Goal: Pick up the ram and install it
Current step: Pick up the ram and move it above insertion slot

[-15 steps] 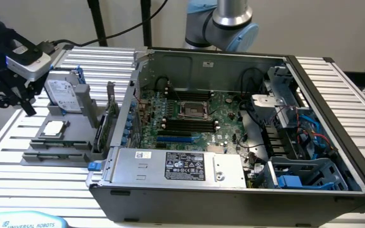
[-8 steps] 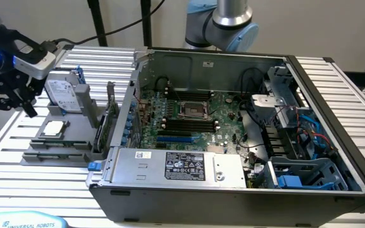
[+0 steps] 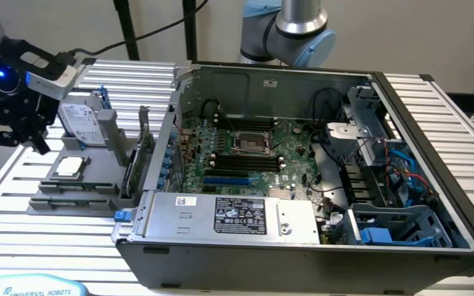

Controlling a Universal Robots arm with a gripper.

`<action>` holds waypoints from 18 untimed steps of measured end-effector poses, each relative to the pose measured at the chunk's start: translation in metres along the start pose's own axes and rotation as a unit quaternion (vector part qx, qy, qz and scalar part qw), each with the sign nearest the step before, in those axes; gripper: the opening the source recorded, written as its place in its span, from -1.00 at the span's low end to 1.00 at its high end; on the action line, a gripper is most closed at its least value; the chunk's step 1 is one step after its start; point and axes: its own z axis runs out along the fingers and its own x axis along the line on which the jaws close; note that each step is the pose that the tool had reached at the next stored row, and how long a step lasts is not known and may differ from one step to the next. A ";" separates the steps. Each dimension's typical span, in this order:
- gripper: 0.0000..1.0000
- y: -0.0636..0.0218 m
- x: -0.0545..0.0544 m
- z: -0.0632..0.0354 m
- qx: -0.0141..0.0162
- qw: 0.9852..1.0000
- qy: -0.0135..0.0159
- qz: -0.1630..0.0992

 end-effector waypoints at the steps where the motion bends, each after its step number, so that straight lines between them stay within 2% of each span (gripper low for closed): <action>1: -0.79 0.0000 0.000 0.0005 0.000 1.000 0.000 -0.010; 5: -0.79 -0.0001 0.000 0.0023 0.000 0.999 0.001 -0.046; 9: -0.79 -0.0002 0.000 0.0041 0.000 0.997 0.003 -0.082; 12: -0.79 -0.0002 0.000 0.0060 -0.001 0.994 0.004 -0.110; 18: -0.79 -0.0009 0.000 0.0095 -0.001 0.988 0.005 -0.157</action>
